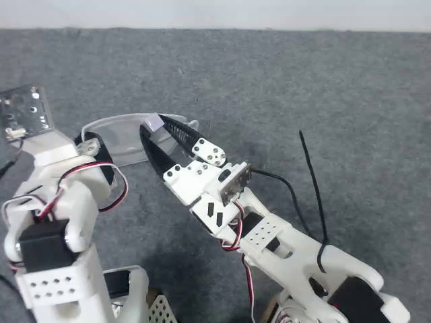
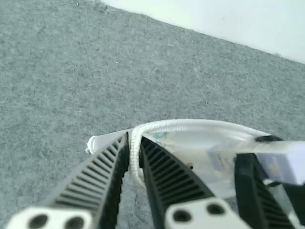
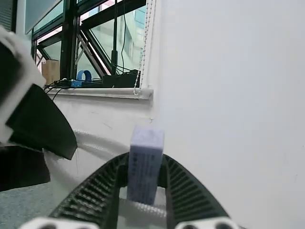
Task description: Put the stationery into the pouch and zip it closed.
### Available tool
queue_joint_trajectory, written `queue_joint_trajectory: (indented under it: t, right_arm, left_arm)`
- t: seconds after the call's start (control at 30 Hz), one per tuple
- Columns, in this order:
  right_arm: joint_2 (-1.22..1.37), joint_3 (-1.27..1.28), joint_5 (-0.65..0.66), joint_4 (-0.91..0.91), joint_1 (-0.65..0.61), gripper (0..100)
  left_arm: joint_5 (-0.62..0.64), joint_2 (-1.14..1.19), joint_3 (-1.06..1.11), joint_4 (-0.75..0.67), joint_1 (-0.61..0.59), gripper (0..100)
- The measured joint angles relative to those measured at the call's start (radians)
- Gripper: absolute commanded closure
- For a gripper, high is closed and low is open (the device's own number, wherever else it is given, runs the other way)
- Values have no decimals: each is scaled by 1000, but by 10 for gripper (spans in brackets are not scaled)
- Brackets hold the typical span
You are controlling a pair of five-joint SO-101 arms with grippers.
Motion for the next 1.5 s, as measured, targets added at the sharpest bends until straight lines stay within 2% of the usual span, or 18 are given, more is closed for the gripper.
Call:
queue_joint_trajectory:
  t: [0.1,0.27,0.67,0.77,1.07,1.33,1.5]
  right_arm:
    - [0,0,0,3,-6,946]
    - [-23,-23,0,110,-21,836]
    - [-273,-9,2,483,-37,836]
    - [-328,-8,-34,578,-37,836]
    - [-594,-3,-68,945,-35,835]
    - [-701,-2,-68,1088,54,835]
    - [-703,-2,-69,1166,60,836]
  left_arm:
    - [0,0,0,0,0,990]
    - [0,0,0,0,0,990]
    - [0,0,0,0,5,990]
    - [0,0,0,0,5,990]
    - [0,0,0,0,-40,990]
    - [0,0,0,0,-41,990]
    - [0,0,0,0,-41,990]
